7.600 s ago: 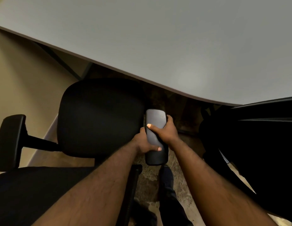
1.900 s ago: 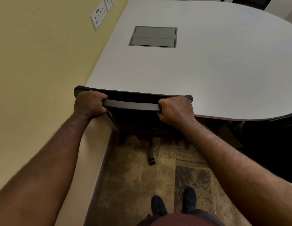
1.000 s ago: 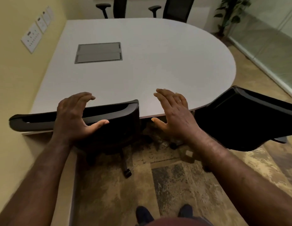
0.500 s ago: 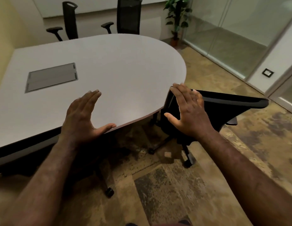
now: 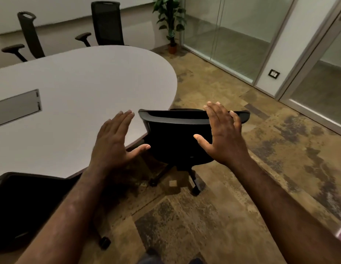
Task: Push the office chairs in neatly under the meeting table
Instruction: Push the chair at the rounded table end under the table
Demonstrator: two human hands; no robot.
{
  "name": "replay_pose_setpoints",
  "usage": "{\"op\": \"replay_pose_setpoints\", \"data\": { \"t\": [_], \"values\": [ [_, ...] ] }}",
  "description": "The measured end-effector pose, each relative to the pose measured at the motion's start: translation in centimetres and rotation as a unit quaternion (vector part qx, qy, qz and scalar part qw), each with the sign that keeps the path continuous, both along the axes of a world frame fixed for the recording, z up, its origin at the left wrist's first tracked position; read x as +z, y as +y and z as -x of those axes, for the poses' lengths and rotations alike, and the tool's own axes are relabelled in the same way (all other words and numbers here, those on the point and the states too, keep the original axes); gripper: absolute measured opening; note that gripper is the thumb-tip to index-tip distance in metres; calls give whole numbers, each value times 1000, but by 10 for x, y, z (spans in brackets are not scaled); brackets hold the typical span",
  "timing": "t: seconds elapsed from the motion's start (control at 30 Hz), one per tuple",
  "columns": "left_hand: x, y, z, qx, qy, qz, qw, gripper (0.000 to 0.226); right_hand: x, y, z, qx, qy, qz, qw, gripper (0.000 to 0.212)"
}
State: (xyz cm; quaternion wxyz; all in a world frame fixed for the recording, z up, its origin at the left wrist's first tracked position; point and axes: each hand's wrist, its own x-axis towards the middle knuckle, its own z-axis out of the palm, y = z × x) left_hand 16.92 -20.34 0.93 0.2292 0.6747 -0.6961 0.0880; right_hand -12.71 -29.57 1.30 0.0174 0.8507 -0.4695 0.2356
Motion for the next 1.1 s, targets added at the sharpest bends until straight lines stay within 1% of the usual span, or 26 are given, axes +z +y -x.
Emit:
{"op": "replay_pose_setpoints", "data": {
  "t": [0.23, 0.53, 0.7, 0.83, 0.97, 1.03, 1.1],
  "values": [
    [-3, -73, 49, -62, 11, -10, 998, 92, -9, -45, 46, -44, 1, -9, 999, 76],
    [-6, -157, 77, -104, 40, -26, 993, 91, -12, -113, 64, -76, 27, -27, 996, 71],
    [0, -201, 87, -125, 37, -31, 991, 93, -6, -151, 72, -101, 6, -30, 994, 70],
    [2, -228, 97, -140, 46, -29, 989, 92, -8, -177, 81, -114, 7, -38, 993, 68],
    [-3, -249, 107, -137, 54, -50, 988, 92, -14, -201, 86, -94, -9, -79, 992, 73],
    [-8, -254, 111, -133, 52, -86, 986, 93, -20, -208, 86, -54, -11, -117, 992, 79],
    [-16, -250, 114, -128, 44, -123, 983, 95, -31, -207, 85, 2, 11, -150, 989, 86]
  ]
}}
